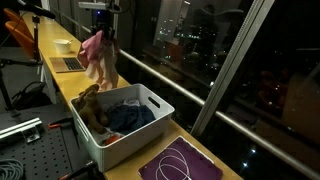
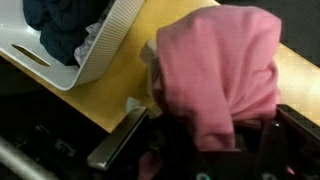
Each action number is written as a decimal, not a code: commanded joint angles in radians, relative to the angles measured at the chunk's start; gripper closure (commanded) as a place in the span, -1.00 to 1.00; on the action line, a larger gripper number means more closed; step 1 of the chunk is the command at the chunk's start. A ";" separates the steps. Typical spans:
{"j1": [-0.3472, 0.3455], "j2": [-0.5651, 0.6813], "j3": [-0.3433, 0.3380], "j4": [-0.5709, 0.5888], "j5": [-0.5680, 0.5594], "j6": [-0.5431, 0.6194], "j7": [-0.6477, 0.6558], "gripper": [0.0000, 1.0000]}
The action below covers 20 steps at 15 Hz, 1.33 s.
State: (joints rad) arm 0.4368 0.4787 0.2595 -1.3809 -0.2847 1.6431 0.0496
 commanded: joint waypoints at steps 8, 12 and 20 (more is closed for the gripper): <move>-0.037 -0.042 -0.014 -0.070 0.032 0.010 -0.023 -0.50; -0.104 -0.088 -0.034 -0.164 0.043 0.037 -0.043 -1.00; -0.239 -0.268 -0.051 -0.497 0.202 0.076 -0.088 -1.00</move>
State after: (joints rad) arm 0.2180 0.3249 0.2125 -1.7181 -0.1527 1.6872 -0.0189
